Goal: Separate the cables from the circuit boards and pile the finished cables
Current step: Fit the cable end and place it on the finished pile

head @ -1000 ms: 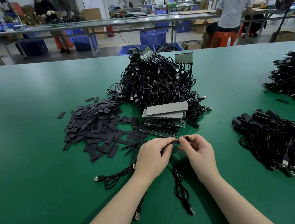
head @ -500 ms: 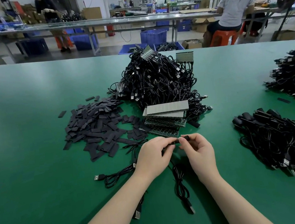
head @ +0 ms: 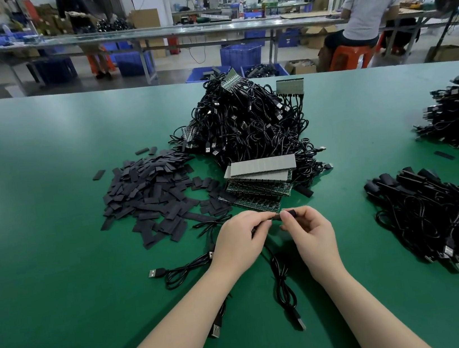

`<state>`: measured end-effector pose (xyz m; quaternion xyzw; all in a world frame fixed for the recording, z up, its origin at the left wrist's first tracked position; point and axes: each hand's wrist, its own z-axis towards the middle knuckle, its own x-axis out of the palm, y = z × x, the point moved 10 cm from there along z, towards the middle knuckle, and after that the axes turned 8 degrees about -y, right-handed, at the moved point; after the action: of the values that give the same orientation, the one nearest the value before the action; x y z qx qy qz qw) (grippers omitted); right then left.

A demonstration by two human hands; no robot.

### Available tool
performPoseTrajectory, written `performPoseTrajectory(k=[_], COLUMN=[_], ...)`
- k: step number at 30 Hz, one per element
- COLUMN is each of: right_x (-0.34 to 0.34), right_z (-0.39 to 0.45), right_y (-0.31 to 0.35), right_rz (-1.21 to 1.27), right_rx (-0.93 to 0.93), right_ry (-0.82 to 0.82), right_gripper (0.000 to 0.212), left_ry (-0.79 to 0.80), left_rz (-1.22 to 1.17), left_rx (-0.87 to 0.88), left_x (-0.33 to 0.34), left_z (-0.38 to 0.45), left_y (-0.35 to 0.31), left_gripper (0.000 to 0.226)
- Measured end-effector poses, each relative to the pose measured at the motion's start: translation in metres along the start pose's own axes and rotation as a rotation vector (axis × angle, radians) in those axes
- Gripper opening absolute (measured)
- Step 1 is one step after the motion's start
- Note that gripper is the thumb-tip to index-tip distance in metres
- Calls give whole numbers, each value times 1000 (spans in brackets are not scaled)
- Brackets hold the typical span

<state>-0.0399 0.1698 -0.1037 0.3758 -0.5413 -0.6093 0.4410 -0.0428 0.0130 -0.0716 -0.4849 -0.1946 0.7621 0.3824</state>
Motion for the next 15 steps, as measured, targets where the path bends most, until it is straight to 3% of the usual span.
performPoseTrajectory(k=[15], right_x=[0], right_z=[0], right_y=[0], right_rz=[63], right_rx=[45], right_ry=[14], right_gripper=[4], left_ry=[-20], left_rz=[-109], left_rx=[-56], left_x=[-3], left_z=[-2], left_y=[4], left_gripper=[35])
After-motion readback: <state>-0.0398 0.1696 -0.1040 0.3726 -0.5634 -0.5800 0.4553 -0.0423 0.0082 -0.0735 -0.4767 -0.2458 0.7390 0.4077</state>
